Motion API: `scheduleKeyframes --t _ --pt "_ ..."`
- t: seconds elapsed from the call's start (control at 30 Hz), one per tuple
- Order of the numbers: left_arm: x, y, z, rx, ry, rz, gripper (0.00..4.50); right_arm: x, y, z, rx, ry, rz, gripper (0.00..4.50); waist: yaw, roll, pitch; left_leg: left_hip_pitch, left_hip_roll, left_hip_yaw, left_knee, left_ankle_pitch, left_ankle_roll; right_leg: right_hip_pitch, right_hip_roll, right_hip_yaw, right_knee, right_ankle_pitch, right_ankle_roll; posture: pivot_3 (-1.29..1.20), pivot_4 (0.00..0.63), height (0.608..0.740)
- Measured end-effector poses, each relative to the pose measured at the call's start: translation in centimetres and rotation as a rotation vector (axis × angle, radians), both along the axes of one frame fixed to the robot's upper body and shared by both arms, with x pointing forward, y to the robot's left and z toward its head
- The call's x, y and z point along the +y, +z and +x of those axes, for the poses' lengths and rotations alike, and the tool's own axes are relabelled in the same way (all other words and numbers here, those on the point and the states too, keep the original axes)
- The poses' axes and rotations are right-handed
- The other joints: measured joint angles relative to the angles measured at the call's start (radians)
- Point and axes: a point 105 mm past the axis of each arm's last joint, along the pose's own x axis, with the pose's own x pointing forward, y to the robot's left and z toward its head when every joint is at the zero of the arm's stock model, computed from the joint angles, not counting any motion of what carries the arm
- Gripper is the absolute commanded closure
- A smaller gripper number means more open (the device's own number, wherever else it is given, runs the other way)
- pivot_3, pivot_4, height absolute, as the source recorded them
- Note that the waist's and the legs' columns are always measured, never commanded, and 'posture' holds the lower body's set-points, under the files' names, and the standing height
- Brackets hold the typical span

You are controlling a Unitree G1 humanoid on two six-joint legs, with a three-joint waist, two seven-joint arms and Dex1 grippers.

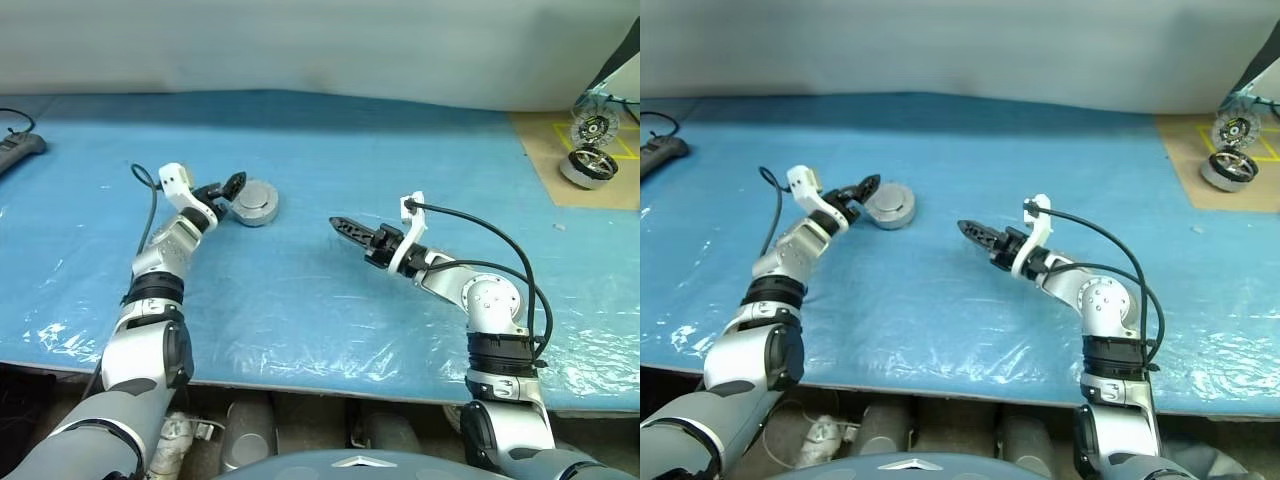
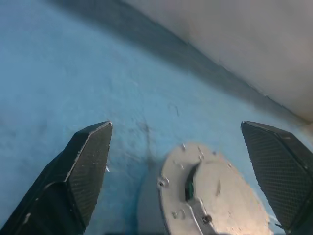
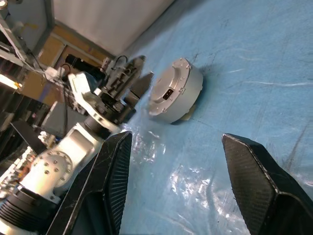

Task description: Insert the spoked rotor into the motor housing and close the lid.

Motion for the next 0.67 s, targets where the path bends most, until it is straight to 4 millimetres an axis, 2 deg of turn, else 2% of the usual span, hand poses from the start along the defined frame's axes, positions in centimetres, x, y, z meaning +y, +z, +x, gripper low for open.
scheduleKeyframes --t 0.1,0.2,0.3,0.4,0.5,0.67 --pt "-0.3 0.7 -0.7 -0.085 -0.020 0.126 0.02 -0.7 -0.1 0.2 -0.094 -0.044 -0.156 1.41 0.001 0.000 0.000 0.002 0.000 0.000 0.000 0.000 0.000 0.002 0.000 0.000 0.000 0.000 0.000 0.00 0.150 0.740" --pt "-1.5 0.3 -2.2 -0.127 -0.039 0.162 0.02 -2.1 -0.3 0.6 -0.196 -0.155 -0.337 1.41 -0.001 0.000 0.000 0.001 0.000 0.000 0.000 0.000 0.000 0.002 0.000 0.000 0.000 0.000 0.000 0.00 0.150 0.740" --pt "-2.6 -0.1 -4.5 -0.174 -0.020 0.223 0.02 -4.3 -0.1 0.6 -0.301 -0.344 -0.491 1.41 -0.005 0.000 0.000 0.002 0.001 0.000 0.000 0.000 0.000 0.002 0.000 0.000 -0.001 0.000 0.000 0.00 0.150 0.740" --pt "-2.8 -0.7 -6.1 -0.164 0.038 0.266 0.02 -6.7 0.0 0.0 -0.374 -0.538 -0.649 1.41 -0.008 0.000 0.000 0.003 0.000 0.000 0.000 0.000 0.000 0.002 0.000 0.001 0.000 0.000 0.000 0.00 0.150 0.740" --pt "-3.1 -1.9 -8.0 -0.149 0.054 0.346 0.02 -8.9 -0.6 -1.5 -0.386 -0.696 -0.762 1.41 -0.010 0.000 0.000 0.006 0.000 0.001 -0.001 0.000 0.000 0.003 0.000 0.002 -0.001 -0.001 0.001 0.00 0.150 0.740" --pt "-2.2 -4.4 -10.5 -0.062 0.097 0.386 0.02 -11.0 -3.7 -5.2 -0.343 -0.765 -0.930 1.41 -0.012 0.000 0.000 0.007 0.000 0.003 -0.002 0.000 0.000 0.002 0.001 0.005 -0.004 -0.001 0.002 0.00 0.150 0.740"
